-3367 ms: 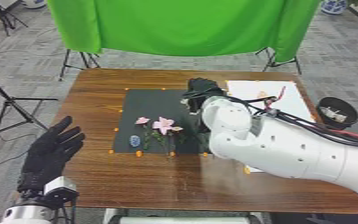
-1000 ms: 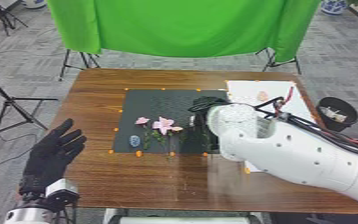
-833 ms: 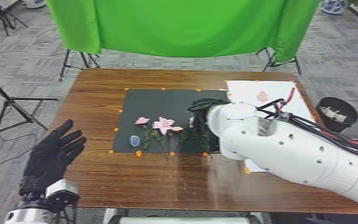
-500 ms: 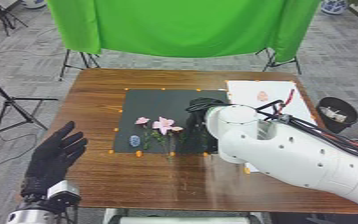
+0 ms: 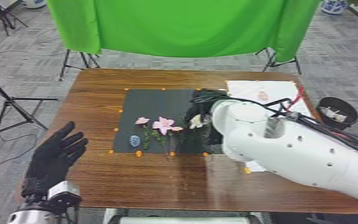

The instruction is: Arrange flowers

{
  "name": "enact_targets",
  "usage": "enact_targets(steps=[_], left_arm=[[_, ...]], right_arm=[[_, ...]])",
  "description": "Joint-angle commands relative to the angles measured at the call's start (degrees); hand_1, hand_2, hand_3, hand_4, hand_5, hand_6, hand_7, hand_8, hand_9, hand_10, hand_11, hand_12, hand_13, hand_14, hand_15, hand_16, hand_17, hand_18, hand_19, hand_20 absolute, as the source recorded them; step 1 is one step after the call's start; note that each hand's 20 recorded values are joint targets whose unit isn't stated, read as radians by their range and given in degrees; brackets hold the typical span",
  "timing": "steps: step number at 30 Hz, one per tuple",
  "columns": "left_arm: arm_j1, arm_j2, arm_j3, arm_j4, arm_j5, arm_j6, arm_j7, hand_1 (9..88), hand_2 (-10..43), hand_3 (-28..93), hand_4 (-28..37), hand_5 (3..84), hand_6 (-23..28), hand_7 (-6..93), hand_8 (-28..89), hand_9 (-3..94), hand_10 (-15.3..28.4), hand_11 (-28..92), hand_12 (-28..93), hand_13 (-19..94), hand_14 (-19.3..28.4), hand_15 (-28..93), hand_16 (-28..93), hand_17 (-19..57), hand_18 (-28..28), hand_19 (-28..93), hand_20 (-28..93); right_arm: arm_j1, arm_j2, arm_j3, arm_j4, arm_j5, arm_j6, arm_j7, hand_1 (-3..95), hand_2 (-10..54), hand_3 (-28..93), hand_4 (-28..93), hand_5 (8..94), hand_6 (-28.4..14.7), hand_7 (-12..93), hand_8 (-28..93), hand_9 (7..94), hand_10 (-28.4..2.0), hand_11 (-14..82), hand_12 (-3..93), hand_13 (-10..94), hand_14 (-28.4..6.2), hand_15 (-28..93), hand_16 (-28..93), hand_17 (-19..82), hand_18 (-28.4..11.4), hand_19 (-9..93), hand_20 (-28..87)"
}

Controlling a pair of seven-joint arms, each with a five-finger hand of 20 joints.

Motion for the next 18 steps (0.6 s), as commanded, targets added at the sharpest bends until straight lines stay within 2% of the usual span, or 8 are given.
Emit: enact_targets(steps=[1, 5, 7, 10, 13, 15, 16, 18], left_arm=[[-1.18, 1.84, 0.30, -0.83, -0.29, 0.44, 0.67, 30.7, 6.4, 66, -20.4, 39.0, 10.3, 10.1, -8, 32.6, 19.0, 29, 10, 18, 23.8, 49, -12, -9.5, 20.6, 44, 8], [-1.81, 2.91, 0.51, -1.06, -0.45, 0.39, 1.57, 30.7, 6.4, 66, -20.4, 39.0, 10.3, 10.1, -8, 32.7, 19.1, 29, 10, 18, 23.8, 49, -12, -9.5, 20.6, 44, 8], [-2.09, 2.41, 0.30, -1.11, 0.30, 0.15, 0.96, 30.7, 6.4, 66, -20.4, 39.0, 10.3, 10.2, -8, 32.7, 19.0, 29, 10, 18, 23.8, 49, -11, -9.5, 20.6, 44, 8], [-2.67, 2.68, 0.46, -1.07, 0.35, -0.20, 1.03, 30.6, 6.4, 66, -20.4, 39.0, 10.3, 10.1, -8, 32.6, 19.0, 29, 10, 18, 23.9, 49, -11, -9.5, 20.7, 44, 8], [-4.19, 0.64, 0.39, -0.75, 2.11, -1.62, -1.50, 30.6, 6.3, 66, -20.3, 38.9, 10.3, 10.2, -8, 32.7, 19.0, 29, 10, 18, 23.8, 49, -11, -9.5, 20.6, 44, 8], [-4.39, 0.35, 0.27, -0.67, 2.45, -2.04, -2.07, 30.6, 6.4, 66, -20.4, 39.0, 10.4, 10.0, -8, 32.6, 19.0, 29, 10, 18, 23.8, 49, -11, -9.5, 20.6, 44, 8], [-4.53, 0.69, 0.47, -0.61, 1.97, -1.92, -1.62, 30.6, 6.4, 66, -20.4, 39.0, 10.4, 10.0, -8, 32.6, 19.0, 29, 10, 18, 23.9, 49, -11, -9.4, 20.6, 44, 8], [-4.31, 0.38, 0.31, -0.63, 1.16, -2.62, -1.17, 30.5, 6.4, 66, -20.3, 39.0, 10.4, 10.0, -8, 32.6, 19.0, 29, 10, 18, 23.9, 49, -11, -9.4, 20.6, 44, 8]], right_arm=[[8.30, 5.66, -0.37, 9.06, 1.98, 3.97, -1.60, 29.0, -1.2, 75, -21, 46.8, -10.8, 10, -7, 47.9, -24.6, 14.8, 15.3, 64, -13.3, 81, 9, 50, -17.5, 93, 28], [11.07, 7.06, -1.66, 14.80, 3.21, 4.11, -1.74, 30.0, -1.1, 76, -21, 47.2, -9.3, 13, -8, 46.2, -23.3, 13.9, 15.1, 63, -12.8, 81, 9, 48, -17.0, 93, 26], [11.32, 7.06, -0.95, 17.43, 4.40, 3.96, -1.15, 30.5, -1.8, 76, -22, 46.4, -9.0, 14, -9, 44.1, -22.7, 12.9, 15.2, 62, -12.3, 81, 9, 47, -16.6, 93, 25], [11.27, 7.04, 0.04, 20.34, 5.35, 2.37, -0.57, 30.7, -2.4, 77, -22, 45.4, -8.8, 14, -9, 43.0, -22.3, 12.3, 15.2, 62, -12.1, 81, 9, 47, -16.5, 93, 24], [10.63, 7.25, 0.89, 22.55, 7.19, 2.46, -0.31, 30.8, -2.6, 77, -23, 44.5, -8.8, 14, -9, 42.3, -22.2, 12.3, 15.2, 62, -11.9, 82, 9, 47, -16.4, 93, 24], [9.56, 6.83, 1.87, 24.14, 7.20, 1.70, -0.55, 30.6, -2.7, 77, -23, 44.2, -8.7, 14, -9, 42.1, -22.1, 12.4, 15.2, 62, -11.7, 82, 9, 47, -16.4, 93, 24], [9.52, 6.58, 1.82, 24.93, 7.88, 1.66, -0.87, 30.6, -2.7, 77, -23, 43.9, -8.6, 14, -9, 41.9, -21.9, 12.3, 15.2, 62, -11.7, 82, 9, 47, -16.5, 93, 24], [7.99, 5.59, 3.97, 25.95, 8.47, -0.08, -0.29, 30.5, -2.7, 77, -23, 43.5, -8.4, 14, -9, 41.7, -21.7, 12.3, 15.2, 62, -11.7, 83, 9, 47, -16.5, 93, 24]])
